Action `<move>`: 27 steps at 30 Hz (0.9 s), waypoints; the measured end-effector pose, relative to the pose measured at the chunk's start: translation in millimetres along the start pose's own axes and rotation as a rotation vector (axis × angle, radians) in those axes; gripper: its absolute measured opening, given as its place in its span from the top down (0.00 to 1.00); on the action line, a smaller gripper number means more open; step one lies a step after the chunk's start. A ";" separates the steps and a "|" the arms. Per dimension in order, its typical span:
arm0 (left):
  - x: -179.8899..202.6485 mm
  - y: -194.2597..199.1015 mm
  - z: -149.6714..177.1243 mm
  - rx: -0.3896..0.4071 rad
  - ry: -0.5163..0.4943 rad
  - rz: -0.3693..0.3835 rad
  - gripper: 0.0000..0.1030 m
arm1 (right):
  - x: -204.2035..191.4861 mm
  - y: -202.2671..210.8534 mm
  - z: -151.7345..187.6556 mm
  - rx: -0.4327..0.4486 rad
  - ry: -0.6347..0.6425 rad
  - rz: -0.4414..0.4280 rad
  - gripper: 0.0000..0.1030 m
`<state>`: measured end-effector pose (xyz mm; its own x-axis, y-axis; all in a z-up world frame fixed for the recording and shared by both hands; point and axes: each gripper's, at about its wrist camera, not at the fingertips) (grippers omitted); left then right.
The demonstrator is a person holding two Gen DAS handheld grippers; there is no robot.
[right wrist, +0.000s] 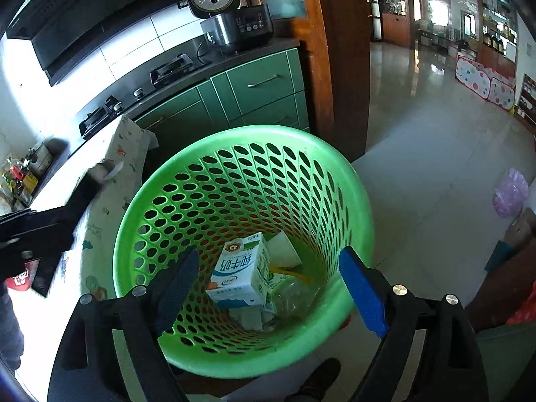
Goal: Collect trash
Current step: 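Carry the milk carton and glue box over the wastebasket and release both, then move both tools back over the table toward the red paper cup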
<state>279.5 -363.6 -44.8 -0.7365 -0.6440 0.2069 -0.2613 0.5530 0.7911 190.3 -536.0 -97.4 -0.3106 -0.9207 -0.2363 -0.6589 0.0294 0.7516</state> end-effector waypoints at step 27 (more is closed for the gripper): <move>-14.9 95.9 53.3 0.098 0.031 -0.113 0.34 | -42.3 50.9 30.5 0.037 0.026 -0.079 0.18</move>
<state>232.1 -272.8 -2.7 -0.6796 -0.7204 0.1386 -0.4024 0.5241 0.7506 149.0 -483.7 -68.0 -0.2388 -0.9305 -0.2779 -0.7059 -0.0302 0.7077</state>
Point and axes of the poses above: each gripper's, at about its wrist camera, not at the fingertips, and y roughly against the way its jaws point, x to its right, z to its underside, and after that the axes turned 1 degree about -y, right-handed
